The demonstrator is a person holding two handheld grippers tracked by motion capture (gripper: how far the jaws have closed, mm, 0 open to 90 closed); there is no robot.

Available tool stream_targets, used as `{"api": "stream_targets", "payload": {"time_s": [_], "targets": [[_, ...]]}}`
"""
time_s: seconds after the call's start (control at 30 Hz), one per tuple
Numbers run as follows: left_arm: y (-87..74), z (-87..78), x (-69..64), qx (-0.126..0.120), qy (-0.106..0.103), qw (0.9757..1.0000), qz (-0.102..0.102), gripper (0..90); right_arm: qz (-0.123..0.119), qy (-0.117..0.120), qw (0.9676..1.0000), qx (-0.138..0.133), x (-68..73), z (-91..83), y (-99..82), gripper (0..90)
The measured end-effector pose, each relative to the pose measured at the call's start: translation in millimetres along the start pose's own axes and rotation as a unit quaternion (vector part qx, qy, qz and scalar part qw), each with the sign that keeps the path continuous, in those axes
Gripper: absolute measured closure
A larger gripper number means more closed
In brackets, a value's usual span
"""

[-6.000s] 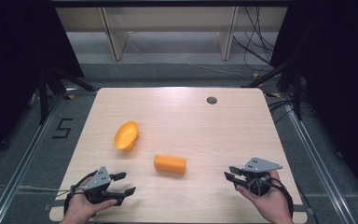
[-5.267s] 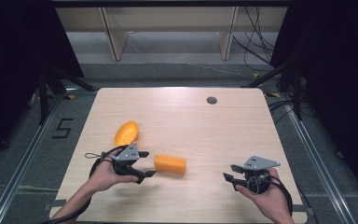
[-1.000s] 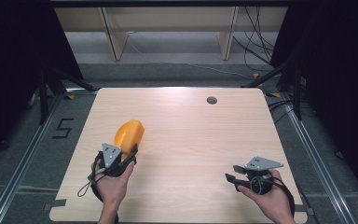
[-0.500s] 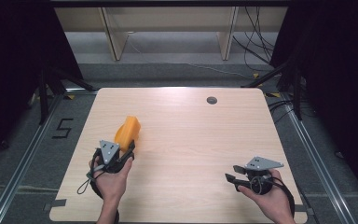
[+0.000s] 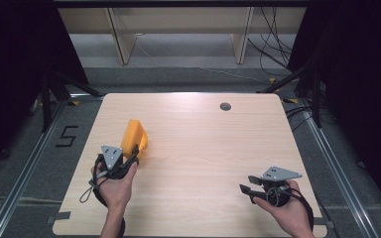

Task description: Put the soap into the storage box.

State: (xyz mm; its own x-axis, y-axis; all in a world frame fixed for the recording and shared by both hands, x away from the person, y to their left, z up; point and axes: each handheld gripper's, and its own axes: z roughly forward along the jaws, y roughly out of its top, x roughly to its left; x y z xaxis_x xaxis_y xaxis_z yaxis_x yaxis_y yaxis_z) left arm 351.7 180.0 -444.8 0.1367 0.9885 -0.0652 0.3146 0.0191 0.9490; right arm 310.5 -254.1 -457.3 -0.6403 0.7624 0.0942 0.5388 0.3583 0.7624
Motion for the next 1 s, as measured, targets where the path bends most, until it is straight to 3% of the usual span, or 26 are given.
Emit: {"api": "stream_targets", "payload": {"time_s": [0.2, 0.23, 0.77, 0.8, 0.9, 1.0], "targets": [[4.2, 5.4, 3.4, 0.003, 0.006, 1.0000, 0.001, 60.1, 0.001, 0.000, 1.0000, 0.001, 0.3, -0.1, 0.0, 52.5], [4.6, 6.4, 3.9, 0.001, 0.007, 1.0000, 0.000, 60.1, -0.012, -0.005, 0.9999, -0.003, -1.7, -0.1, 0.3, 52.5], [5.8, 16.5, 4.5, 0.009, 0.008, 0.9999, 0.006, 60.1, -0.010, -0.004, 0.9999, -0.007, -2.4, 0.2, 0.2, 52.3], [5.9, 17.3, 5.1, 0.009, 0.005, 0.9999, 0.007, 60.1, 0.004, 0.003, 1.0000, -0.006, -0.4, 0.7, -0.3, 52.3], [6.3, 18.3, 5.4, 0.009, 0.006, 0.9999, 0.008, 60.1, 0.005, 0.003, 1.0000, -0.006, -0.4, 0.6, -0.3, 52.3], [6.9, 20.1, 6.1, 0.009, 0.009, 0.9999, 0.009, 60.1, -0.010, -0.004, 0.9999, -0.008, -2.3, 0.3, 0.2, 52.3]]}}
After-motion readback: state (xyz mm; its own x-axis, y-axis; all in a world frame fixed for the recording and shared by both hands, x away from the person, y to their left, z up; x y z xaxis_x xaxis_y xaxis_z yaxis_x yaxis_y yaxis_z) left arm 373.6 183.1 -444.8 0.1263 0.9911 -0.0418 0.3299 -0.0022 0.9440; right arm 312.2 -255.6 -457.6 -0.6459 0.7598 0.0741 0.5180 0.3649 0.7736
